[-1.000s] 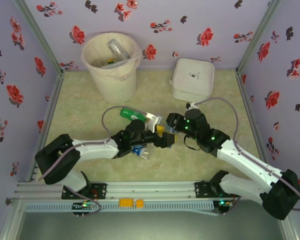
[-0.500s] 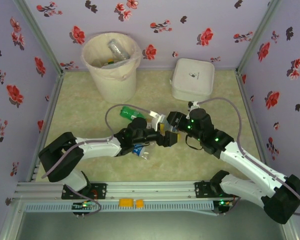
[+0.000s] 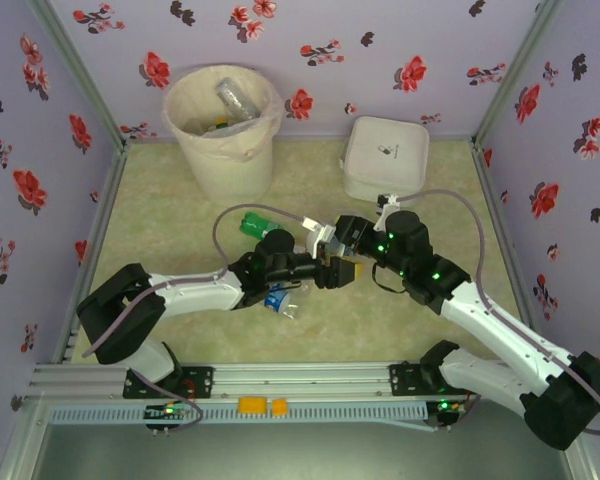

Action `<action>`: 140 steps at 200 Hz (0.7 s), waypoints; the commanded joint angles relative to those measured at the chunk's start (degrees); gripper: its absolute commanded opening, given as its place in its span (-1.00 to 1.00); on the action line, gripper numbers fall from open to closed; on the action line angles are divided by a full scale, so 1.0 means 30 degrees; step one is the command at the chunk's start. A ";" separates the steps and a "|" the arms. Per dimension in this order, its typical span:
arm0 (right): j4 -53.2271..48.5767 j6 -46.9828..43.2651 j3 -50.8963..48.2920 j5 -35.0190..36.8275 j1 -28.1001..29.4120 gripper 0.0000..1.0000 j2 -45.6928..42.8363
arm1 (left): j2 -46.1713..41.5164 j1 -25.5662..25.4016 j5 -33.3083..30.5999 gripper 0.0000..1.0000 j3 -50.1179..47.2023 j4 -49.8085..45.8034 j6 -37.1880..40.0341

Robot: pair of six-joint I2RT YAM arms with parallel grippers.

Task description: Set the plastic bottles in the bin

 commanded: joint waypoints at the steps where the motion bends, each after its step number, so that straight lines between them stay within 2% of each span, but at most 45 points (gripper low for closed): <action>1: -0.0233 -0.0498 0.0588 0.0243 -0.0130 -0.10 -0.0111 | -0.0697 0.0297 -0.0168 0.22 -0.0257 0.0138 0.0374; 17: -0.0132 -0.0239 0.0111 0.0473 -0.0136 -0.05 -0.0195 | -0.0874 0.0372 -0.0327 0.15 -0.0334 -0.0067 0.0354; 43: -0.0028 -0.0108 -0.0113 0.0539 -0.0146 0.19 -0.0217 | -0.1351 0.0428 -0.0981 0.03 -0.0679 -0.0284 0.0551; 62: -0.0748 -0.0551 0.0468 0.0918 -0.0266 0.64 -0.0368 | -0.1946 0.0585 -0.1596 -0.03 -0.0959 -0.0600 0.0619; 80: -0.2010 -0.1478 0.1370 0.1686 -0.0507 0.98 -0.0735 | -0.2819 0.0959 -0.2183 -0.08 -0.1250 -0.1360 0.0710; 115: -0.3283 -0.3325 0.2247 0.3330 -0.1008 0.99 -0.1546 | -0.4573 0.2079 -0.2717 -0.18 -0.1260 -0.3835 0.1187; 140: -0.3978 -0.3794 0.2086 0.5688 -0.1240 0.99 -0.1676 | -0.5998 0.2932 -0.3308 -0.23 -0.0404 -0.6532 0.2443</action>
